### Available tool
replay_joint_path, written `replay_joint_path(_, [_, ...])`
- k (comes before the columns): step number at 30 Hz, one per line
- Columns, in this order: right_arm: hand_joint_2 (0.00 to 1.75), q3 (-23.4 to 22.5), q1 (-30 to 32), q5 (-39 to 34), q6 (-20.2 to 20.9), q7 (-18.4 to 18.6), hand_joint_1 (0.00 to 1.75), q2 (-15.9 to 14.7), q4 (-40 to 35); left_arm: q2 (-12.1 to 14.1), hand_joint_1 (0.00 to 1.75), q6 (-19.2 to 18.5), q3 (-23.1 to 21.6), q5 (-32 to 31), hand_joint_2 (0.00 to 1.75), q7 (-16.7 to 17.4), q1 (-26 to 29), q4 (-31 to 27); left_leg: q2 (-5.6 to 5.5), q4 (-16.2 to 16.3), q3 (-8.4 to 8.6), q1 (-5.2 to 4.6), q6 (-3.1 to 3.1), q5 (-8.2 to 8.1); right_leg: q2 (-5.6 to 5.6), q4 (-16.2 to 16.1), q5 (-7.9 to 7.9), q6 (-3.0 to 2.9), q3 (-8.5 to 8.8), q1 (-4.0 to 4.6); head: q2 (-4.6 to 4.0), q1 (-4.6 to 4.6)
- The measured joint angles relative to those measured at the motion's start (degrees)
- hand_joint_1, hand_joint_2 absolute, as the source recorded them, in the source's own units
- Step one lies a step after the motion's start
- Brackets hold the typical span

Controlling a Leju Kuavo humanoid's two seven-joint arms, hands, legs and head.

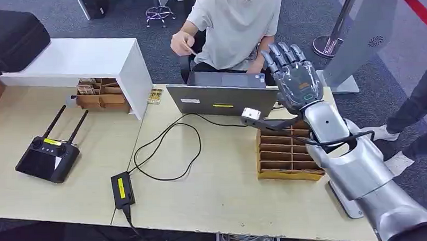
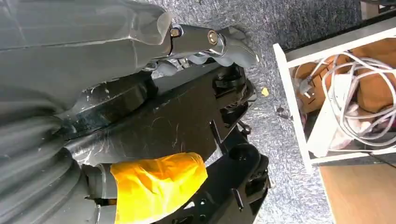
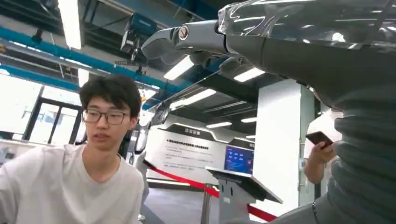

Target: Pass the card to the sensor for recognition and then transmit it.

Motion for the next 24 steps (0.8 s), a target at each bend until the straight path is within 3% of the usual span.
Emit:
replay_joint_path(5, [1.75, 0.42, 2.74, -1.82, 7.6, 1.36, 0.0, -4.32, -8.72, 0.11, 0.0, -0.09, 0.15, 1.73, 1.75, -1.27, 0.76, 0.0, -0.03, 0.01, -0.01, 0.0, 0.01, -0.01, -0.03, -0.02, 0.0, 0.0, -0.01, 0.0, 0.0, -0.02])
replay_joint_path(11, [1.75, 1.44, 5.52, -7.47, 15.78, 2.08, 0.0, -13.28, -21.53, 0.44, 0.0, -0.11, 0.98, 3.52, 1.75, -3.06, 1.96, 0.02, -0.03, 0.01, -0.05, -0.02, 0.03, -0.03, -0.03, -0.03, 0.0, 0.01, -0.04, -0.01, 0.0, -0.02])
replay_joint_path(18, [1.75, 1.75, 6.44, -14.44, 22.8, 1.16, 0.0, -24.13, -33.03, 0.68, 0.0, -0.09, 2.36, 5.27, 1.75, -4.37, 3.07, 0.02, -0.05, 0.01, -0.07, -0.02, 0.03, -0.03, -0.06, -0.04, 0.0, 0.01, -0.03, -0.01, 0.0, 0.0])
replay_joint_path(24, [1.75, 2.49, 6.39, -18.82, 26.76, 0.79, 0.0, -30.56, -38.72, 0.72, 0.0, -0.22, 3.17, 6.32, 1.75, -5.27, 3.62, 0.02, -0.04, 0.0, -0.07, -0.01, 0.03, -0.03, -0.05, -0.04, 0.0, 0.01, -0.04, -0.01, 0.0, -0.02])
